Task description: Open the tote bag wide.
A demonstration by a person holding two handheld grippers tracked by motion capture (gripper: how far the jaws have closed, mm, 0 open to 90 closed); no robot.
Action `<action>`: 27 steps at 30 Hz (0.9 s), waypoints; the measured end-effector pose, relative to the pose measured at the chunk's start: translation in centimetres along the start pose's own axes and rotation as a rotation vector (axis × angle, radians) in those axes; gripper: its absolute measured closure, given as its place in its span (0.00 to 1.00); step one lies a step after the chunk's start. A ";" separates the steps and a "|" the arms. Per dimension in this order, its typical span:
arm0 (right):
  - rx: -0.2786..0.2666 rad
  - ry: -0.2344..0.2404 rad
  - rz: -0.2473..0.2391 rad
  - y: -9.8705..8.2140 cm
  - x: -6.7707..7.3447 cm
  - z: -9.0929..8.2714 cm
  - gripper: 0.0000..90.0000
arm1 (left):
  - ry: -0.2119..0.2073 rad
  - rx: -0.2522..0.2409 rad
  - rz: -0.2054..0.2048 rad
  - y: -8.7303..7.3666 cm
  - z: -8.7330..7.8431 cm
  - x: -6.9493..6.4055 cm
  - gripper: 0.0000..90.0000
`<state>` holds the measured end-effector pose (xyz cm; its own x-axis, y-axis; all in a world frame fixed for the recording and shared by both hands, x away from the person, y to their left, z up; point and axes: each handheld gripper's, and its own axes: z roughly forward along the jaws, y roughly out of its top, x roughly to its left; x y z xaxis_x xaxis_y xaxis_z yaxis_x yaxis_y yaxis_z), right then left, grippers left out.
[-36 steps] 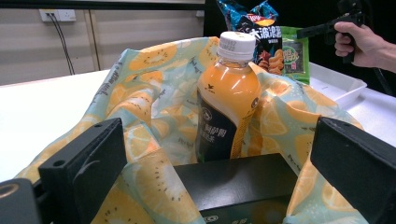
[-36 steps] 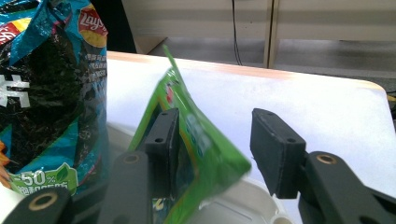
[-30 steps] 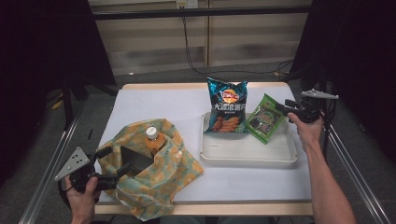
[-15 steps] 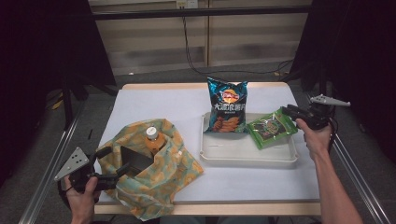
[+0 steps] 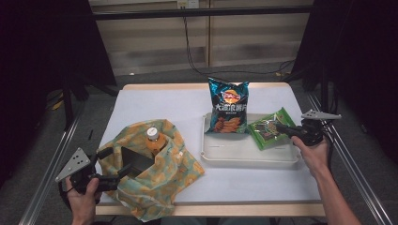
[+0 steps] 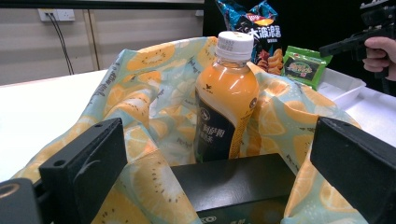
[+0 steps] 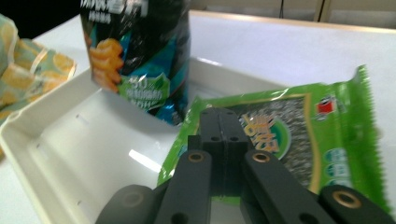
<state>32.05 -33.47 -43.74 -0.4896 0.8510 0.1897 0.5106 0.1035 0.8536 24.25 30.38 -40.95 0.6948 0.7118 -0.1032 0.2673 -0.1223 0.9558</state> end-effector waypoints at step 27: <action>0.237 0.087 -0.073 -1.0 3.1 4.2 1.00 | 0.003 -0.002 0.002 0.0 -0.1 0.3 0.04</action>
<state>32.98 -28.83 -46.02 -0.5848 0.7906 0.1815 0.6183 0.2896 0.7307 24.37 30.64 -40.95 0.6937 0.7133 -0.1002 0.2643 -0.1227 0.9566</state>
